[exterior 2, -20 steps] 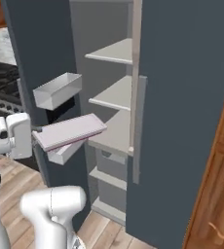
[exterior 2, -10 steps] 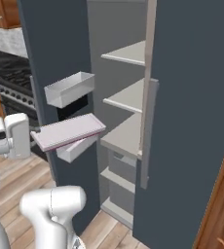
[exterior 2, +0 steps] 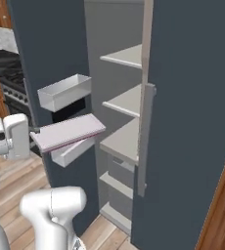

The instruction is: The ice cube tray has been filled with water. Take the tray and place it in the freezer to make ice. Close the freezer door after placing the tray.

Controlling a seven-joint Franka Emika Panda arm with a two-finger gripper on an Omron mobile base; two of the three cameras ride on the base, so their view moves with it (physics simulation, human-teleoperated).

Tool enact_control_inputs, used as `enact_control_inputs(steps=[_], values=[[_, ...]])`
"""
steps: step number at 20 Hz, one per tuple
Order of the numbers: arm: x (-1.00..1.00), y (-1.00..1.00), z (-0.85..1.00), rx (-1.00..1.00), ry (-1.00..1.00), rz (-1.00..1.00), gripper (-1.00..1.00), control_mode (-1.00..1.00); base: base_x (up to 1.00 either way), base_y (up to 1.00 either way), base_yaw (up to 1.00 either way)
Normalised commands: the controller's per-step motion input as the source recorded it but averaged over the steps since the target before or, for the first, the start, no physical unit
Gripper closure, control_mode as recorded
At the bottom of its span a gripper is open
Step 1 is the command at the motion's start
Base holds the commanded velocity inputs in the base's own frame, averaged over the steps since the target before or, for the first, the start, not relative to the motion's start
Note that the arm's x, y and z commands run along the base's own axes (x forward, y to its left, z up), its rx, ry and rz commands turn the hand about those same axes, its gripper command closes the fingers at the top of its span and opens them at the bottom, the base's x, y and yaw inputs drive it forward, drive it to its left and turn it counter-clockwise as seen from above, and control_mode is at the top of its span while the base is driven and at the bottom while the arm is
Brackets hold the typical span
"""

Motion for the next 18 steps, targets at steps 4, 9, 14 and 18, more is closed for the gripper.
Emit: enact_control_inputs(steps=[4, 9, 14, 18], values=[[0.0, 0.0, 0.0, 0.0, 0.0, 0.0, 1.0, 1.0, 0.49, -0.21, 0.18], [0.0, 0.0, 0.0, 0.0, 0.0, 0.0, 1.0, 1.0, 0.22, -0.31, 0.16], [0.0, 0.0, 0.0, 0.0, 0.0, 0.0, 1.0, 1.0, 0.32, -0.25, 0.14], [0.0, 0.0, 0.0, 0.0, 0.0, 0.0, 1.0, 1.0, 0.24, -0.31, 0.09]])
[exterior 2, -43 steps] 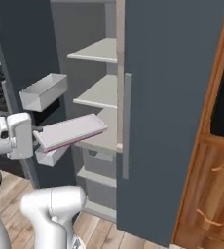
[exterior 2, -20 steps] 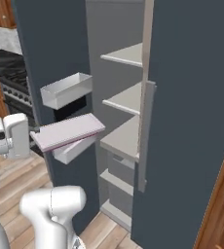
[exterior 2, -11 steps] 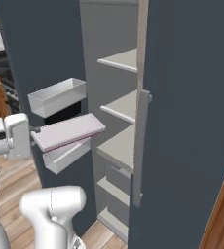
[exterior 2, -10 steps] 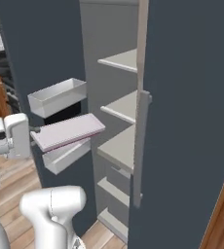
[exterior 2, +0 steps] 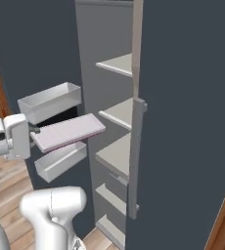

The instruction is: The ice cube tray has been filled with water. Take the tray and place it in the freezer to make ice. Close the freezer door after placing the tray.

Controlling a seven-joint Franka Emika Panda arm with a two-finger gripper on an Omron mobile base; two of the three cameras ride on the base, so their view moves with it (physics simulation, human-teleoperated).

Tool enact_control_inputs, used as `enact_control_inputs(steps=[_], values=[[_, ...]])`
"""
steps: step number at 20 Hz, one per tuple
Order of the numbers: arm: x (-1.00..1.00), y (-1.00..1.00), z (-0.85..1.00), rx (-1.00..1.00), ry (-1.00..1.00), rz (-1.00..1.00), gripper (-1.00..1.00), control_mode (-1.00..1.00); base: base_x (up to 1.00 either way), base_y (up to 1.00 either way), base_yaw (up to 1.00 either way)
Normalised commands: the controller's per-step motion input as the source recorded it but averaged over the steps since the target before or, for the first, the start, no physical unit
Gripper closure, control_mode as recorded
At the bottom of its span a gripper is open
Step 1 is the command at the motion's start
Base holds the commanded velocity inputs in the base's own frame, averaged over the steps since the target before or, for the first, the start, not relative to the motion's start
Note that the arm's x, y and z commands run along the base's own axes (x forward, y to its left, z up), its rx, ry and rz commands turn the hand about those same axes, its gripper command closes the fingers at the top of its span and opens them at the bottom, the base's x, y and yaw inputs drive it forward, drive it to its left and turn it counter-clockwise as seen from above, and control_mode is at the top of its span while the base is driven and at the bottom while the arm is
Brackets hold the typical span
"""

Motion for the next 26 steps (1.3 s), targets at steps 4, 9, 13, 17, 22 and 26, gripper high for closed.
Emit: enact_control_inputs(steps=[4, 9, 13, 17, 22, 26], values=[[0.0, 0.0, 0.0, 0.0, 0.0, 0.0, 1.0, 1.0, 0.34, -0.23, 0.07], [0.0, 0.0, 0.0, 0.0, 0.0, 0.0, 1.0, 1.0, 0.32, -0.15, 0.07], [0.0, 0.0, 0.0, 0.0, 0.0, 0.0, 1.0, 1.0, 0.23, -0.18, 0.05], [0.0, 0.0, 0.0, 0.0, 0.0, 0.0, 1.0, 1.0, 0.2, -0.28, 0.04], [0.0, 0.0, 0.0, 0.0, 0.0, 0.0, 1.0, 1.0, 0.27, -0.33, 0.04], [0.0, 0.0, 0.0, 0.0, 0.0, 0.0, 1.0, 1.0, 0.23, -0.14, 0.04]])
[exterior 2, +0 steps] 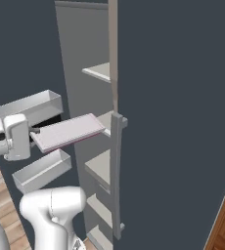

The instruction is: The ice cube tray has been filled with water. Take the tray and place it in the freezer to make ice. Close the freezer door after placing the tray.

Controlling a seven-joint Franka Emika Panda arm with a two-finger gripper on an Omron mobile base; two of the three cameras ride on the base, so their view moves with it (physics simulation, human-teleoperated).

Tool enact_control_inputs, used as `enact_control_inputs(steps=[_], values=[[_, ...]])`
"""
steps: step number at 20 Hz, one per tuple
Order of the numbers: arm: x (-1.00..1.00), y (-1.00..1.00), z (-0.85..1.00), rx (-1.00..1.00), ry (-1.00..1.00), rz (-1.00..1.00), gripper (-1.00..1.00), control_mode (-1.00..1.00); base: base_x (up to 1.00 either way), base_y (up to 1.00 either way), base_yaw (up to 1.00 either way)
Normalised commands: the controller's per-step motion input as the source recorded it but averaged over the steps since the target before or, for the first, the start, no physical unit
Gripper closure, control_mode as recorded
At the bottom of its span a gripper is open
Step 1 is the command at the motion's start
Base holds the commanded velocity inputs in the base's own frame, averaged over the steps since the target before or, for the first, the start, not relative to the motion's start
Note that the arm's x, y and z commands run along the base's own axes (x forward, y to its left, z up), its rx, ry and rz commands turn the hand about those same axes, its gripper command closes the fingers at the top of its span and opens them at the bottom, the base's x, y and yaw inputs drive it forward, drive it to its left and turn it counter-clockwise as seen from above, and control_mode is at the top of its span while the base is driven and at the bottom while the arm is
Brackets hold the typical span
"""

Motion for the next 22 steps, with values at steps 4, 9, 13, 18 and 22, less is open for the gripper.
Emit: enact_control_inputs(steps=[4, 9, 13, 18, 22], values=[[0.0, 0.05, -0.02, -0.03, -0.03, 0.0, 1.0, -1.0, 0.0, 0.02, 0.02], [0.0, 0.27, -0.03, -0.11, -0.15, 0.0, 1.0, -1.0, 0.0, 0.0, 0.0], [-0.13, 0.23, 0.14, -0.1, -0.26, 0.0, 1.0, -1.0, 0.0, 0.0, 0.0], [-0.14, 0.01, 0.66, -0.01, -0.1, 0.0, 1.0, -1.0, 0.0, 0.0, 0.0], [-0.01, 0.0, 0.83, 0.0, 0.0, 0.0, 1.0, -1.0, 0.0, 0.0, 0.0]])
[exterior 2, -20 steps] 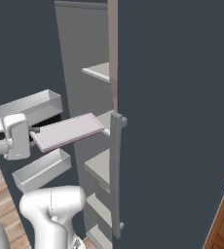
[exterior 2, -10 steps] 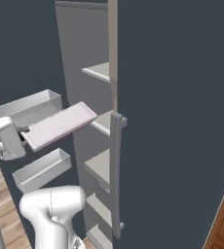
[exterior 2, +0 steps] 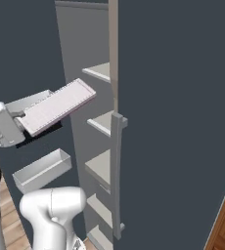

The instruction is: The ice cube tray has been filled with water. Take the tray and place it in the freezer to make ice. Close the freezer door after placing the tray.

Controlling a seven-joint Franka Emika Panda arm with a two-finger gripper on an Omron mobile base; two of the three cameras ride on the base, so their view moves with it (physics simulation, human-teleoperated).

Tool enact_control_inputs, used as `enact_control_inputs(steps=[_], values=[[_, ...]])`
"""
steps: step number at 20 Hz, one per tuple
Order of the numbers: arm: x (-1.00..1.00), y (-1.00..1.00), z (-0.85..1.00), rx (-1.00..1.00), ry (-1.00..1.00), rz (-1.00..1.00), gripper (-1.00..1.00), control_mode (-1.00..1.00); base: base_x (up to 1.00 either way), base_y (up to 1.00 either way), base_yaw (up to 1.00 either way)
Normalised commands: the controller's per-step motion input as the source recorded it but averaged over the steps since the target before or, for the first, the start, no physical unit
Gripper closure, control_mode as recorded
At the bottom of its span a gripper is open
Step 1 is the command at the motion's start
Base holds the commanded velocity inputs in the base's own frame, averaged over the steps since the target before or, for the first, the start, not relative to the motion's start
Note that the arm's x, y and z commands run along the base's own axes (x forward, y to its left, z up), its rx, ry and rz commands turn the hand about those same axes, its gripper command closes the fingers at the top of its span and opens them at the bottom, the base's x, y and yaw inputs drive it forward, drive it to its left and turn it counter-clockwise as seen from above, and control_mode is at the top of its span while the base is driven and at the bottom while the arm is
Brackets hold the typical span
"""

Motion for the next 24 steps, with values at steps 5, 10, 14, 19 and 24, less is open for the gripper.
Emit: enact_control_inputs(steps=[5, 10, 14, 19, 24], values=[[-0.02, 0.0, 0.72, 0.0, 0.02, 0.0, 1.0, -1.0, 0.0, 0.0, 0.0], [0.0, 0.0, 0.47, 0.0, 0.12, 0.0, 1.0, -1.0, 0.0, 0.0, 0.0], [0.0, 0.0, 0.32, 0.03, 0.16, 0.0, 1.0, -1.0, 0.0, 0.0, 0.0], [0.04, -0.01, 0.22, 0.07, 0.13, -0.01, 1.0, -1.0, 0.0, 0.0, 0.0], [0.16, -0.06, 0.04, 0.01, 0.04, 0.0, 1.0, -1.0, 0.0, 0.0, 0.0]])
